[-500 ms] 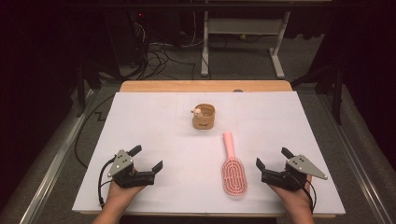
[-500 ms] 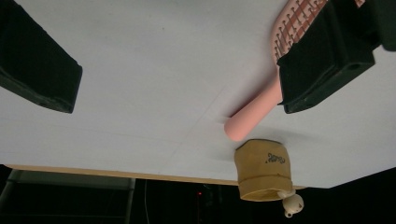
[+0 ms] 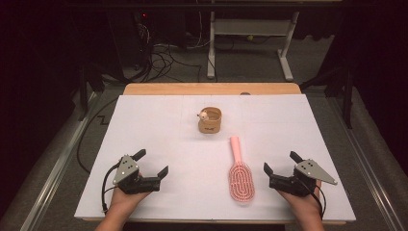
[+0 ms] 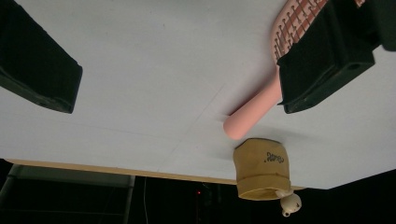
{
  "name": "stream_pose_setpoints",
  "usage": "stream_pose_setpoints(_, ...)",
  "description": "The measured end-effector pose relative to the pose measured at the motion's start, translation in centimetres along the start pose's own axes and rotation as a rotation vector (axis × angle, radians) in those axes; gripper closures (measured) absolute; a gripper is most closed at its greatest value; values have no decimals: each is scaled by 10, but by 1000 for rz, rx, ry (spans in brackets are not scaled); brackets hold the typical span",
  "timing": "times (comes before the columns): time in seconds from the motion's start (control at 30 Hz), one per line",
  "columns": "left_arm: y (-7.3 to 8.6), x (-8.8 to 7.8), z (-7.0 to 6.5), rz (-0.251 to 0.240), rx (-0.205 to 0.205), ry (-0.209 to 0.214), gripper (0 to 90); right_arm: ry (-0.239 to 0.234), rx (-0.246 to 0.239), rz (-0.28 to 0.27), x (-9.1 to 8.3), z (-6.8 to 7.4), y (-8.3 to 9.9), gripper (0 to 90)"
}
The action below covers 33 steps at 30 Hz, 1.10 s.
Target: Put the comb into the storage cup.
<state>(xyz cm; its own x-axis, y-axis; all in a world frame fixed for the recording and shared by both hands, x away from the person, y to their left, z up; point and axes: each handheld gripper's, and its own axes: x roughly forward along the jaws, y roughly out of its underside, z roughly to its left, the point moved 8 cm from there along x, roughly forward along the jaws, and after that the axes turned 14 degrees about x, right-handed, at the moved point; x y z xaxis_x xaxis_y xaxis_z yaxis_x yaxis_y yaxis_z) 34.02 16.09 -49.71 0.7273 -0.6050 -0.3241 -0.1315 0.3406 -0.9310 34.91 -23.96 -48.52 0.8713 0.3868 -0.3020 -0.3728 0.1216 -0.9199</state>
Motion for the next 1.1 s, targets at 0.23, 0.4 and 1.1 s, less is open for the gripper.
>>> stream_pose_setpoints(0.23,0,-1,0,8,8,-5,0,0,3,7,0,1,0,22)
stream_pose_setpoints(0.4,-1,-2,2,3,22,-25,0,3,-6,3,-1,2,0,55)
stream_pose_setpoints(1.1,-2,-2,1,6,24,-16,0,-119,-54,122,0,27,10,707)
